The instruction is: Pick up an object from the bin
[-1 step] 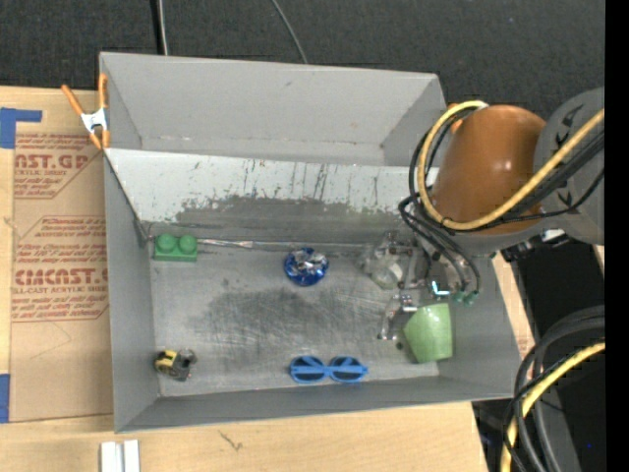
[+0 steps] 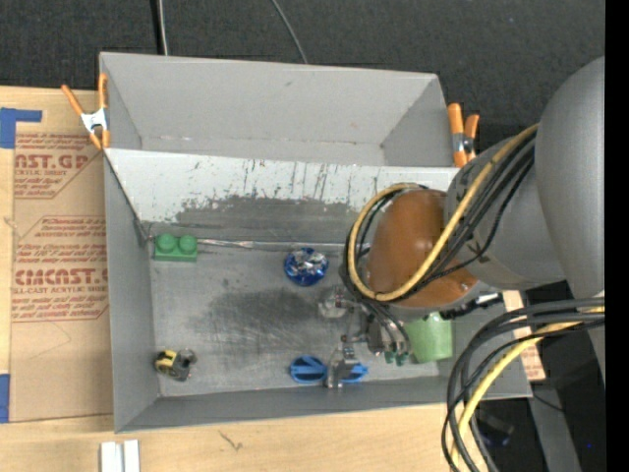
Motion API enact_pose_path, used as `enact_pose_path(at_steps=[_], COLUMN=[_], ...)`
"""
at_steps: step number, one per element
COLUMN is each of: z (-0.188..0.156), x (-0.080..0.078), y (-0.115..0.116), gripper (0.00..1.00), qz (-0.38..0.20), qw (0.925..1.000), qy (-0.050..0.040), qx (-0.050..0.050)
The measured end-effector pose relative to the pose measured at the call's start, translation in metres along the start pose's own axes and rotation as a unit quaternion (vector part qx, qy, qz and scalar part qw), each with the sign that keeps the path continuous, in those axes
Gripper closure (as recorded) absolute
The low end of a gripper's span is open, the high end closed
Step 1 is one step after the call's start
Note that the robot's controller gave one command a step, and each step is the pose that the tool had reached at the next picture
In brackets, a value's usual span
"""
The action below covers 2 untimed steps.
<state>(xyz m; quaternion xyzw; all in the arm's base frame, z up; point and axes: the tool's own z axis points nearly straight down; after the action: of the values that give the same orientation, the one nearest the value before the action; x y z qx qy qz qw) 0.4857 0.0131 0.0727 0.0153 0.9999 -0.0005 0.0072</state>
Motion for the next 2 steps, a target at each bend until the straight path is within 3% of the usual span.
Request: enact_pose_path(at_steps=[1,2], z=[-0.028,-0.047], x=[0.004,-0.004], y=[0.004,-0.016], gripper=[0.0,0.0], qz=[0.017,0.085], qw=[0.9998,0.9963], qy=[0.006,0.0063], qx=[-0.001,0.0])
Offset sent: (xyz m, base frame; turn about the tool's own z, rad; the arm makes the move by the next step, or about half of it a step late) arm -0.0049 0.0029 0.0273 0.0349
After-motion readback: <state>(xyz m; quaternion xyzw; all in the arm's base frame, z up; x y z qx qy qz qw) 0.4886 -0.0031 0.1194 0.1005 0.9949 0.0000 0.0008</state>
